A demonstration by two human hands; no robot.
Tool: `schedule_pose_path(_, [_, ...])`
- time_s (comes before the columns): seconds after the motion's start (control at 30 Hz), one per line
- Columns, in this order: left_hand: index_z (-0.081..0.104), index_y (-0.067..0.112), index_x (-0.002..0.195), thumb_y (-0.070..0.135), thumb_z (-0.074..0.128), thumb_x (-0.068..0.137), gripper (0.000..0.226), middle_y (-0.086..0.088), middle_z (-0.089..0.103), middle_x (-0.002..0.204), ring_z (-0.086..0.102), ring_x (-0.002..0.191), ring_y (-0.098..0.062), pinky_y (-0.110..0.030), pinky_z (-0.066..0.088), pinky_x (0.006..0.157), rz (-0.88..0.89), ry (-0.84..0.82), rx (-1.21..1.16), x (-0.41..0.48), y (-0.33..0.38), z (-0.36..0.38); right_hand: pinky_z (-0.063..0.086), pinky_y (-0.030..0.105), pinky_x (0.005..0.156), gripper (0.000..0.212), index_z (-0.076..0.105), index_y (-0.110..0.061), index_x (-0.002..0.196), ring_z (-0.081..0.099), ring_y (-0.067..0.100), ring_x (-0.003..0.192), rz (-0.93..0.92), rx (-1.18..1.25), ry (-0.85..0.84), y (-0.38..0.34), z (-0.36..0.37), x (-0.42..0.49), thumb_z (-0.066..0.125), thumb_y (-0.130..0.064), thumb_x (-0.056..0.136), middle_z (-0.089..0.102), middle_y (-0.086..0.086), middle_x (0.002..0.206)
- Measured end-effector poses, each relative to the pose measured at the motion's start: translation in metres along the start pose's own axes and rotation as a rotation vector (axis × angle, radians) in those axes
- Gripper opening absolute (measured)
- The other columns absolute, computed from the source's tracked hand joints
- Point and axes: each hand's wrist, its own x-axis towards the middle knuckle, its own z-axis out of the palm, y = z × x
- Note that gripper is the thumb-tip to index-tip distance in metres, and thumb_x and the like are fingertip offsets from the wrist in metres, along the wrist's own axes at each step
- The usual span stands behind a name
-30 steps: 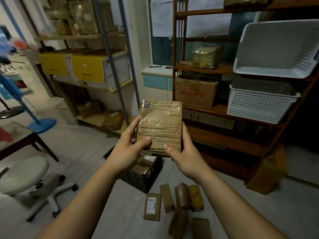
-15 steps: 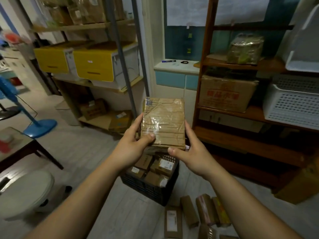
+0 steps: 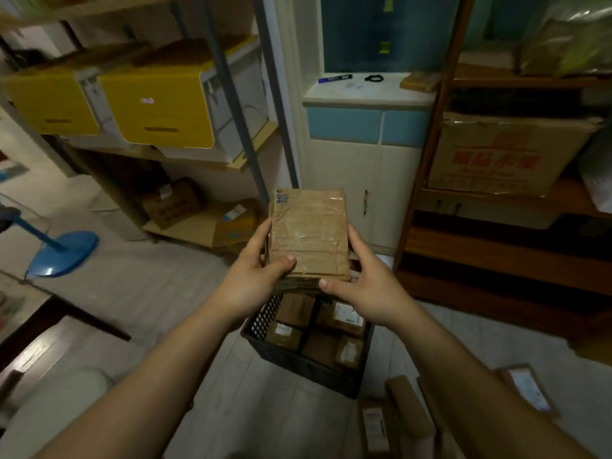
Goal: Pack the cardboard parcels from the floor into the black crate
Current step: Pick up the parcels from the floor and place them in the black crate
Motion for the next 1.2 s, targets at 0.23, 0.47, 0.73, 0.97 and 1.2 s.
schedule_pose_path(0.23, [0.021, 0.043, 0.146, 0.026, 0.057, 0.092, 0.067, 0.003, 0.051, 0.136, 0.056, 0.117, -0.019, -0.047, 0.045, 0.101, -0.031, -0.259, 0.09, 0.097, -0.057, -0.073, 0.039, 0.04, 0.108, 0.094, 0.018, -0.052, 0.143, 0.036, 0.009, 0.128, 0.187, -0.064, 0.268, 0.028, 0.075, 0.061, 0.078, -0.025, 0.076, 0.03, -0.015, 0.136])
schedule_pose_path(0.47, [0.017, 0.032, 0.148, 0.015, 0.052, 0.094, 0.067, 0.008, 0.046, 0.123, 0.051, 0.11, -0.012, -0.028, 0.047, 0.094, -0.101, -0.447, 0.084, 0.165, -0.097, -0.112, 0.049, 0.022, 0.096, 0.087, 0.021, -0.069, 0.125, 0.05, -0.004, 0.114, 0.297, -0.083, 0.343, 0.051, 0.126, 0.111, 0.075, -0.019, 0.078, 0.049, -0.018, 0.127])
schedule_pose_path(0.73, [0.029, 0.029, 0.142, 0.01, 0.058, 0.09, 0.062, 0.012, 0.05, 0.118, 0.05, 0.107, -0.008, -0.008, 0.042, 0.071, -0.133, -0.495, 0.21, 0.227, -0.192, -0.069, 0.049, 0.035, 0.098, 0.085, 0.023, -0.046, 0.142, 0.049, 0.005, 0.118, 0.451, -0.126, 0.263, 0.153, 0.127, 0.141, 0.074, -0.021, 0.08, 0.049, -0.014, 0.128])
schedule_pose_path(0.97, [0.034, 0.02, 0.138, 0.007, 0.067, 0.083, 0.066, 0.002, 0.05, 0.123, 0.054, 0.092, -0.004, -0.03, 0.051, 0.082, -0.269, -0.524, 0.218, 0.289, -0.403, 0.003, 0.043, 0.037, 0.106, 0.09, 0.018, -0.043, 0.143, 0.046, 0.008, 0.124, 0.495, -0.198, 0.168, 0.374, 0.158, 0.15, 0.076, -0.025, 0.078, 0.046, -0.008, 0.137])
schedule_pose_path(1.2, [0.035, 0.022, 0.127, 0.0, 0.071, 0.078, 0.064, 0.014, 0.048, 0.097, 0.055, 0.08, -0.003, -0.012, 0.05, 0.052, -0.242, -0.556, 0.28, 0.325, -0.585, 0.058, 0.019, 0.016, 0.105, 0.114, -0.012, -0.034, 0.15, 0.016, 0.019, 0.143, 0.579, -0.394, 0.076, 0.559, 0.197, 0.14, 0.076, -0.032, 0.077, 0.004, 0.001, 0.158])
